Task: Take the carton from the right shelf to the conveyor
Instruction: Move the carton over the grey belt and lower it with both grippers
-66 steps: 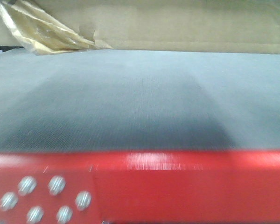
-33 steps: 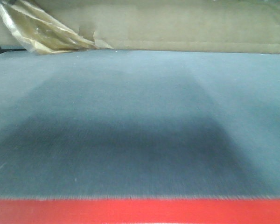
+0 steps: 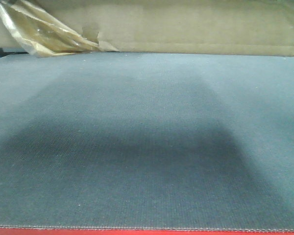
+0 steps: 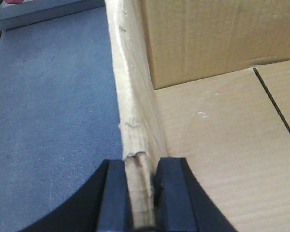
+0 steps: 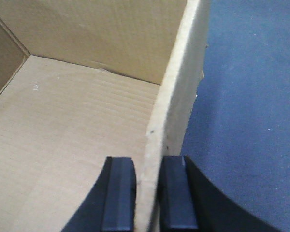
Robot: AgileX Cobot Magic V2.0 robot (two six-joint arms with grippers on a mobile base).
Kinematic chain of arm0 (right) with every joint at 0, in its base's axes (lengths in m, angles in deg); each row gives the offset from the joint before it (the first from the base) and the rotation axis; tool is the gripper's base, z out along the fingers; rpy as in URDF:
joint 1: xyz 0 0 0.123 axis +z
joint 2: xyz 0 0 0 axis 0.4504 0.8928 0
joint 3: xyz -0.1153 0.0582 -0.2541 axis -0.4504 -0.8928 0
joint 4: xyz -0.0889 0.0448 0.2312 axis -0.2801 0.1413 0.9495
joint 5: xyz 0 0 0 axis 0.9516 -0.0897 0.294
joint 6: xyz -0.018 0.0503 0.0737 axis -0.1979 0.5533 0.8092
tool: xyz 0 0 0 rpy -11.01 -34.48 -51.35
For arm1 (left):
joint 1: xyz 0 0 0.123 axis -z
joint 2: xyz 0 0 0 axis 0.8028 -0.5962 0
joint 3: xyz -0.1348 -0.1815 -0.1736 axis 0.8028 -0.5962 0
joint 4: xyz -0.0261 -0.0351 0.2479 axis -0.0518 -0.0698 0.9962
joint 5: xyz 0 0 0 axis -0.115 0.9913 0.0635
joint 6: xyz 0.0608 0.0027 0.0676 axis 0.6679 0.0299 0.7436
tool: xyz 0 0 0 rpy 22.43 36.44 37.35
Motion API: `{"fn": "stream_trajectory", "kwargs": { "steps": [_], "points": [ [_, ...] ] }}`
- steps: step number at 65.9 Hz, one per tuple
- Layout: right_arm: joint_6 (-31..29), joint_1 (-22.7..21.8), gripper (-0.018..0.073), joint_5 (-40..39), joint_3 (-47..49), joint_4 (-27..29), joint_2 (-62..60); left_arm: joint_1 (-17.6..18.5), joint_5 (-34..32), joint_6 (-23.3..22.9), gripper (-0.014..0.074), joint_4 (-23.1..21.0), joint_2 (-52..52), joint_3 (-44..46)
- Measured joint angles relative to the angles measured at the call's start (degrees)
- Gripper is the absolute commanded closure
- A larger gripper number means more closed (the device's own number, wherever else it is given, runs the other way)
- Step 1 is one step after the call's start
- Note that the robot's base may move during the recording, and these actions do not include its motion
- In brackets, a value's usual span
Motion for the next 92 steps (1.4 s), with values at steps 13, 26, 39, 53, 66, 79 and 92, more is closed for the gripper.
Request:
{"fn": "stream_trajectory", "kwargs": {
  "steps": [13, 26, 39, 53, 66, 79, 92],
  "points": [
    [0.0, 0.0, 0.0629, 0.0, 0.0, 0.0, 0.0, 0.0, 0.0, 0.0, 0.0606, 0.0, 0.0, 0.0],
    [0.0, 0.0, 0.0629, 0.71, 0.0, -0.33, 0.0, 0.0, 0.63, 0.0, 0.0606, -2.86, 0.0, 0.0],
    [0.0, 0.0, 0.0629, 0.98, 0.0, -0.33, 0.0, 0.0, 0.76, 0.0, 0.0606, -2.86, 0.0, 0.0],
    [0.0, 0.0, 0.0629, 0.98, 0.0, -0.22, 0.0, 0.0, 0.76, 0.0, 0.0606, -2.86, 0.0, 0.0],
    [0.0, 0.0, 0.0629, 1.98, 3.36, -1.14, 0.89, -2.09, -4.61, 0.0, 0.0606, -8.28, 0.0, 0.0],
    [-0.12, -0.33, 0.0629, 2.24, 8.52, -4.6, 4.94, -7.11, -12.36, 0.1, 0.0606, -16.97, -2.14, 0.0],
    [-0.45, -1.23, 0.0629, 1.15, 8.79, -6.36, 13.33, -8.44, -15.07, 0.44, 0.0606, -17.72, -10.21, 0.0]
  ]
}}
